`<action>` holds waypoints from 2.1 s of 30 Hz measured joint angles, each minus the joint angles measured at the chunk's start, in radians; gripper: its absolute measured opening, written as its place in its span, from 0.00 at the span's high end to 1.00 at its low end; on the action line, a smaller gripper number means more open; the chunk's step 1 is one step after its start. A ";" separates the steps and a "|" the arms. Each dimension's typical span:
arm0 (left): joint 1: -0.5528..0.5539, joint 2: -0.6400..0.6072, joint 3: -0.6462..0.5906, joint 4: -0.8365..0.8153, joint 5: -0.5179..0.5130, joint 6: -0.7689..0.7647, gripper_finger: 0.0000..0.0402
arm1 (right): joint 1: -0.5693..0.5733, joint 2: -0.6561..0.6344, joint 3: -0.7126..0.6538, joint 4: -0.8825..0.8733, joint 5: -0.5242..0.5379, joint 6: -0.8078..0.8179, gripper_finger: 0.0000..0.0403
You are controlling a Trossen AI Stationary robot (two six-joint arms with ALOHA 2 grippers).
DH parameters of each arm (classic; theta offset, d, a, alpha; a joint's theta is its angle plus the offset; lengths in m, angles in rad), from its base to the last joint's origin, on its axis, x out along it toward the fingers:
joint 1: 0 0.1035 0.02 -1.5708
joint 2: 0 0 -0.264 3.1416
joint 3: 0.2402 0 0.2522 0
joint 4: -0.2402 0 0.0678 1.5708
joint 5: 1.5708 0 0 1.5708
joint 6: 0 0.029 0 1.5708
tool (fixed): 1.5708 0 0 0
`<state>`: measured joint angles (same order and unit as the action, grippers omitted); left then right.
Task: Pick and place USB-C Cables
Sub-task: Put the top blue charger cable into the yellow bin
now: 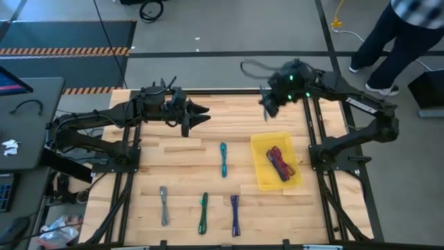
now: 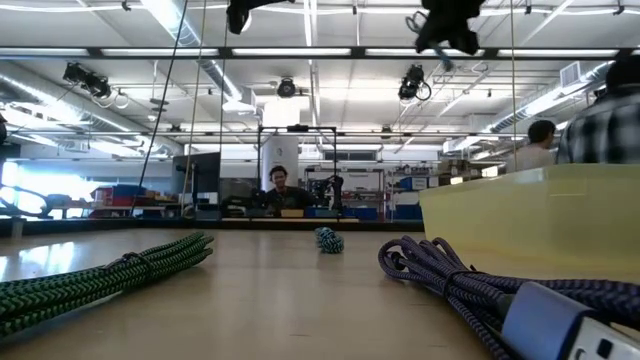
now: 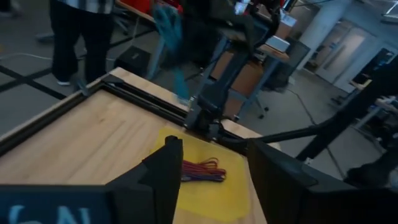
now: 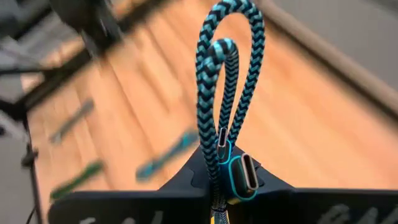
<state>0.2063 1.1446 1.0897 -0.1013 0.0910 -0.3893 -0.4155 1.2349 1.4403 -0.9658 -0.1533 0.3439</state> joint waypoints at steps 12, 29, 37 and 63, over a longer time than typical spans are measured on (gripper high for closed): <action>0.000 0.000 0.000 0.001 -0.046 0.043 0.53 | 0.371 0.007 -0.168 -0.136 0.154 0.621 0.96; 0.000 0.000 -0.001 0.000 -0.046 0.061 0.53 | 0.590 0.007 -0.685 0.450 0.164 1.083 0.96; 0.000 0.000 -0.001 0.000 -0.046 0.062 0.53 | 0.598 0.007 -0.730 0.452 0.166 1.105 0.96; 0.000 0.000 -0.001 0.000 -0.046 0.063 0.53 | 0.595 0.053 -0.797 0.501 0.184 1.058 0.96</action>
<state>0.2062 1.1446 1.0889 -0.1013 0.0448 -0.3264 0.1795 1.2881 0.6430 -0.4647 0.0308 1.4020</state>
